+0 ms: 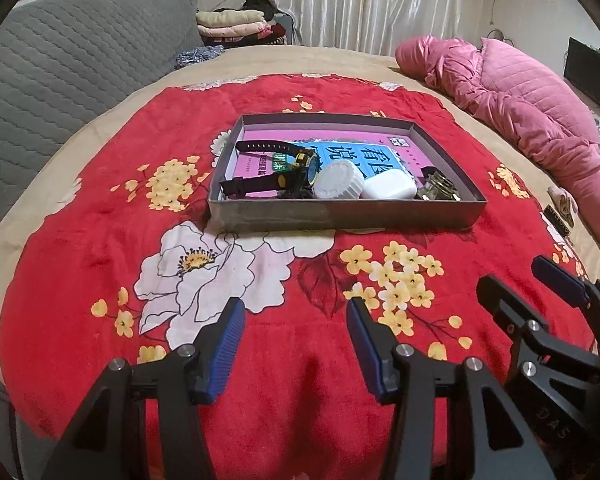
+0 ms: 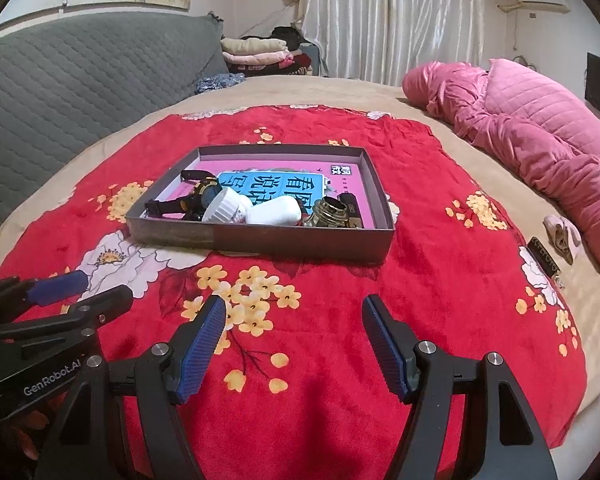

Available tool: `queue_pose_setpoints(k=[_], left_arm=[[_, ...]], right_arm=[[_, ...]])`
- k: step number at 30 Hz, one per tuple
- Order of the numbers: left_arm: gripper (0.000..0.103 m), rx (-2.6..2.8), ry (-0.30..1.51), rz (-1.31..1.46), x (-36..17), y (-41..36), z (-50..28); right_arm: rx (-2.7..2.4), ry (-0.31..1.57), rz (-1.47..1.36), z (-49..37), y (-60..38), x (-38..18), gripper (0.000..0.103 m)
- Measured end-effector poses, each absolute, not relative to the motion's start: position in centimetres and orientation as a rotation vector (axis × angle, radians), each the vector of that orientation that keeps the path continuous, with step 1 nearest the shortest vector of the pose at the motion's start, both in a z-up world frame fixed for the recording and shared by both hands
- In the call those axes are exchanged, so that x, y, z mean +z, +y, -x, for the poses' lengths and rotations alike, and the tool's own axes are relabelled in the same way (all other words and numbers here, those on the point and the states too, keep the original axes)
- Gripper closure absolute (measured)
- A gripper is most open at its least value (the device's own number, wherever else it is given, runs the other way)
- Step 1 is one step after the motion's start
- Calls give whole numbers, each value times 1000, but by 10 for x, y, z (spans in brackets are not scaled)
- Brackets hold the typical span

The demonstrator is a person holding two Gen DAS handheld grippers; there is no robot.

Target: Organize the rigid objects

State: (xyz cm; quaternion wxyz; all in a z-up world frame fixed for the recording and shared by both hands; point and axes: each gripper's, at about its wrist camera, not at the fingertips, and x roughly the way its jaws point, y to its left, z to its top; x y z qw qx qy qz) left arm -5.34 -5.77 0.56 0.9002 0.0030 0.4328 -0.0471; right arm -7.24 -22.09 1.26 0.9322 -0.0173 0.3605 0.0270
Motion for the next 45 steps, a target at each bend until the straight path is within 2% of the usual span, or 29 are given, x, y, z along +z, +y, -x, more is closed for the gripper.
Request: queue_pose_setpoints(k=[45], left_arm=[[51,-56,924,-20,-16,-58,56]], right_arm=[[67,807,-13,74,-223,-14,31]])
